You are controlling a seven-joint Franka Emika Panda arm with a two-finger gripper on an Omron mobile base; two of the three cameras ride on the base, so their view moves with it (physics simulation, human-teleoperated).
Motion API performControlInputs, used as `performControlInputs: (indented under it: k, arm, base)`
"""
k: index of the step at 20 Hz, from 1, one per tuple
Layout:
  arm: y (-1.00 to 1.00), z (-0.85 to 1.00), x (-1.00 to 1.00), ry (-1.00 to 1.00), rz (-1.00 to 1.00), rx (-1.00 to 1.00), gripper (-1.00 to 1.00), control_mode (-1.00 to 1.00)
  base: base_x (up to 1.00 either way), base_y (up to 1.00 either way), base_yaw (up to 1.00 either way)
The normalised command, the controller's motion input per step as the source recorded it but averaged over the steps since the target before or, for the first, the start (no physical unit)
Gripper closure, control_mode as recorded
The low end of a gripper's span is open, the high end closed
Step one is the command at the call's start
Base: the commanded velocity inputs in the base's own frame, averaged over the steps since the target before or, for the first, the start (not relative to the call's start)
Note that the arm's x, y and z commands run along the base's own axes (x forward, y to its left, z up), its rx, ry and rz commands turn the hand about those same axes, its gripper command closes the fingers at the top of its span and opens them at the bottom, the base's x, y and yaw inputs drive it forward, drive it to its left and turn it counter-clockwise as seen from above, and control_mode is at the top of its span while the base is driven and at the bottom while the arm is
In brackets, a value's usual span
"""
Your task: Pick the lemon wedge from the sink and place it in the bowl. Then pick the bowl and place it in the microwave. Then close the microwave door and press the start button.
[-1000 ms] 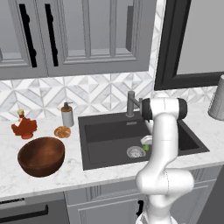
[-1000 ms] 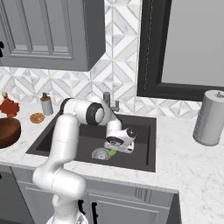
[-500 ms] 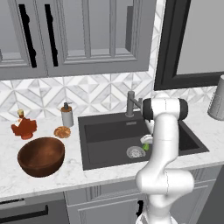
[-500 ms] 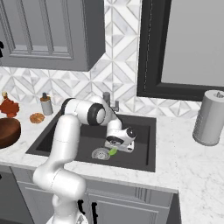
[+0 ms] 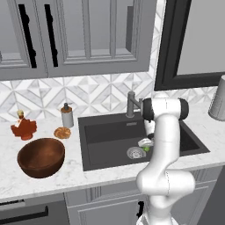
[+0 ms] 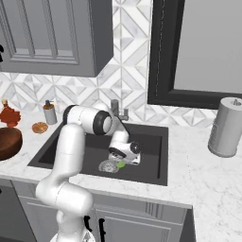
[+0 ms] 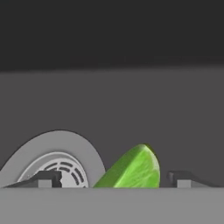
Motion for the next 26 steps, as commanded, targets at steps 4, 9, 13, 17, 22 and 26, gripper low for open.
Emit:
performControlInputs:
  k: [4, 9, 13, 17, 22, 26]
  arm:
    - [0.38, -0.24, -0.08, -0.01, 0.00, 0.00, 1.00, -1.00]
    - [0.07, -0.06, -0.31, -0.01, -0.02, 0.00, 1.00, -1.00]
    - [0.00, 0.08, -0.15, -0.02, -0.08, 0.00, 1.00, -1.00]
    - [-0.02, 0.61, 0.00, -0.07, -0.12, 0.01, 1.00, -1.00]
    - [-0.26, 1.00, 0.00, -0.02, -0.06, 0.00, 1.00, -1.00]
    - [-0.37, 1.00, -0.11, 0.00, -0.08, 0.00, 1.00, -1.00]
  base:
    - [0.00, 0.00, 0.00]
    - [0.00, 0.00, 0.00]
    - [0.00, 0.00, 0.00]
    - [0.00, 0.00, 0.00]
    - [0.00, 0.00, 0.00]
    - [0.00, 0.00, 0.00]
